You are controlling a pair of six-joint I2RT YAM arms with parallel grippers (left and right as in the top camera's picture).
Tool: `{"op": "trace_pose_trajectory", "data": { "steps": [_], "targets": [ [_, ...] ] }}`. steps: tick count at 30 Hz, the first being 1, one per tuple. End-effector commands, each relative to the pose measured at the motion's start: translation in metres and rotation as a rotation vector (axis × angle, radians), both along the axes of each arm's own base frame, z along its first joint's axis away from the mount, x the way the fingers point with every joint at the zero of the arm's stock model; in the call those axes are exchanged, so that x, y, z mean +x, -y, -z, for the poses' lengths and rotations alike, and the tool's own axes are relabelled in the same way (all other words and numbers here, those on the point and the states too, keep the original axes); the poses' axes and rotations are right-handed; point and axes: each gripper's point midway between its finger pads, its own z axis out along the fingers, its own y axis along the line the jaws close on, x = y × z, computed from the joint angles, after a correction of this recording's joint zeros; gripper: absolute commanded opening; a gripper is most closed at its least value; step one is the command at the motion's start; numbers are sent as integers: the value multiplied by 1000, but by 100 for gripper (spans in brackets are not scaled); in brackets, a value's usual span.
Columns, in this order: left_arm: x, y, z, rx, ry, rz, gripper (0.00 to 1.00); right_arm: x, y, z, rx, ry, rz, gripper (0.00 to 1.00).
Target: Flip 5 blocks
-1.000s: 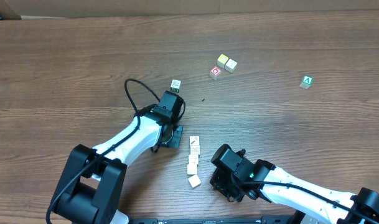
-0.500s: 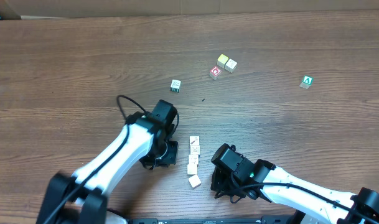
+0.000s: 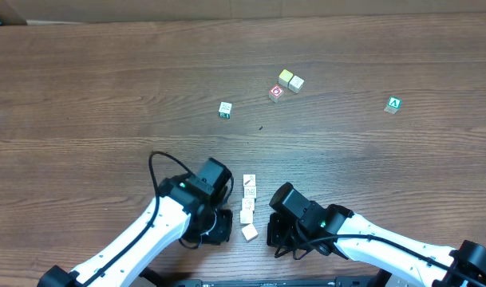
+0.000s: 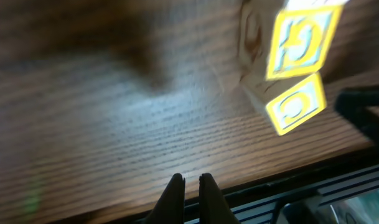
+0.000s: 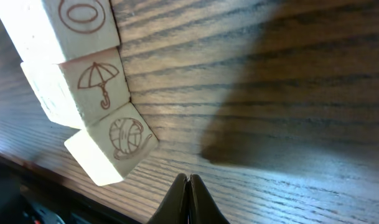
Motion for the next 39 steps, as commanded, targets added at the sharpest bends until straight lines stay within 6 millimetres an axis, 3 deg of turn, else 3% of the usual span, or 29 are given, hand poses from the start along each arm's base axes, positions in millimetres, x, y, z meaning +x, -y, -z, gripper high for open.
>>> {"op": "trace_pose_trajectory", "data": {
  "steps": [1,9,20,39],
  "targets": [
    [-15,5,3,-15,-36,-11,5,6,-9,1,26,-11,35,4],
    [-39,14,21,-55,-94,-14,4,8,-14,11,27,-32,51,4],
    [-16,33,24,-128,-9,-78,4,4,-21,7,63,-29,3,4],
    [-14,32,25,-120,3,-87,4,-4,-28,5,81,-34,-32,4]
  ]
}}
